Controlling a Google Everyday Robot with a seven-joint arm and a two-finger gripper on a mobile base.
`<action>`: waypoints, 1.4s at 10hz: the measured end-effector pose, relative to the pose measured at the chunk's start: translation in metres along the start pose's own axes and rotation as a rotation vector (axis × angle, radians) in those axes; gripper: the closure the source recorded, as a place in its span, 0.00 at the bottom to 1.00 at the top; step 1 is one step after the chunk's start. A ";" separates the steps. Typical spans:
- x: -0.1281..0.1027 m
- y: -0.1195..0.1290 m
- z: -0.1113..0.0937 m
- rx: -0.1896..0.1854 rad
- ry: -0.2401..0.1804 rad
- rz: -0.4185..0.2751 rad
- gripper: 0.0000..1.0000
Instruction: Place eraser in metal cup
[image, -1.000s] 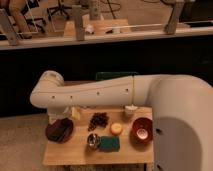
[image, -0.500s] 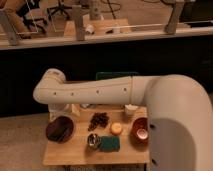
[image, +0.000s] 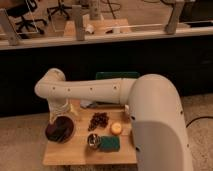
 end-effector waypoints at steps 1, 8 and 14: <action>-0.003 -0.002 0.003 0.018 -0.020 0.005 0.20; -0.015 -0.024 0.011 0.133 -0.148 0.106 0.20; -0.026 -0.031 0.029 0.031 -0.199 0.144 0.20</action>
